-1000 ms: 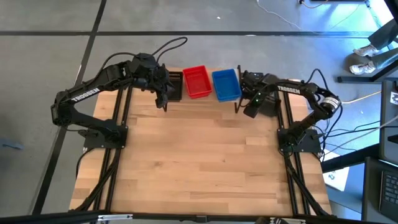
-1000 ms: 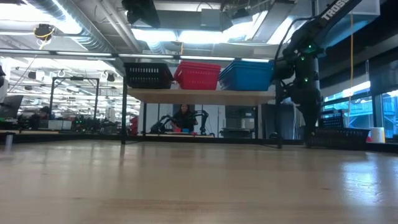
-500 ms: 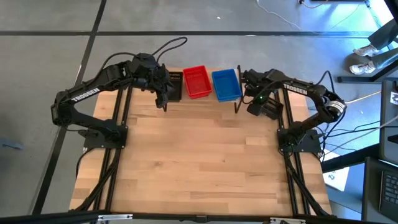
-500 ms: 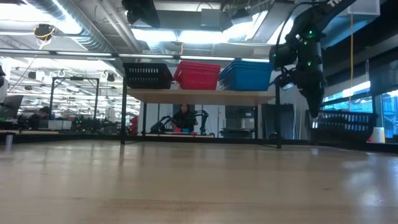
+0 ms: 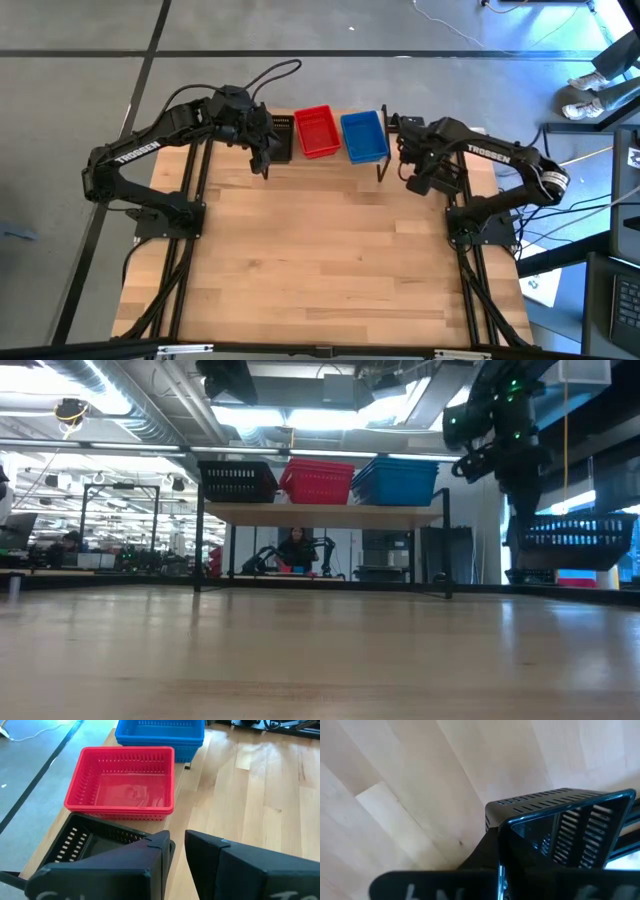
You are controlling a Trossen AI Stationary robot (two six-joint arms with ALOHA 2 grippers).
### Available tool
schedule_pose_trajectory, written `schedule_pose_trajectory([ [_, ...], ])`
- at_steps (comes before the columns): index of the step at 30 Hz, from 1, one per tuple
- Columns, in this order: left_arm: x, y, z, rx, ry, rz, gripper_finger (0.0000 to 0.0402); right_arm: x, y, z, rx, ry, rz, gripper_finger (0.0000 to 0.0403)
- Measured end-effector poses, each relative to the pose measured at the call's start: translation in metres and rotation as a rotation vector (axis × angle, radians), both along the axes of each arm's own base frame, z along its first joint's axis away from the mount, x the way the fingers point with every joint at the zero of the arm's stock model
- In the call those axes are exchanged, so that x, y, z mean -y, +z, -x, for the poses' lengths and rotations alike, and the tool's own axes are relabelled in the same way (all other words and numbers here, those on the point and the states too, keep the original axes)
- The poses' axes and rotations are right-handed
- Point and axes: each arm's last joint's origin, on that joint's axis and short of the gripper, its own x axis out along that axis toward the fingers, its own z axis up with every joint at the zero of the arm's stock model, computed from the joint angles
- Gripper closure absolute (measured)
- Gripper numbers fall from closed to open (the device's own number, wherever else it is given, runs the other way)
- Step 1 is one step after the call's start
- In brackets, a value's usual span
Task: Stack baskets on shelf by color
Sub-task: Stack the black bin on the black bin on the shelf
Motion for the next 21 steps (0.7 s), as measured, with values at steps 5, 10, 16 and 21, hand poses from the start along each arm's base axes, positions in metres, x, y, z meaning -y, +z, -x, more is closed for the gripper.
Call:
schedule_pose_trajectory([
  [5,0.000,0.000,0.000,0.000,0.000,0.000,0.0349,-0.022,0.011,0.004,-0.023,0.065,0.018,0.0401],
  [10,0.000,0.000,0.000,0.000,0.000,0.000,0.0349,-0.052,0.019,0.004,-0.017,0.178,-0.006,0.0401],
  [16,0.000,0.000,0.000,0.000,0.000,0.000,0.0349,-0.090,0.027,-0.003,0.057,0.437,-0.107,0.0401],
  [21,0.000,0.000,0.000,0.001,0.001,0.000,0.0349,-0.119,0.047,-0.013,0.139,0.761,-0.088,0.0399],
])
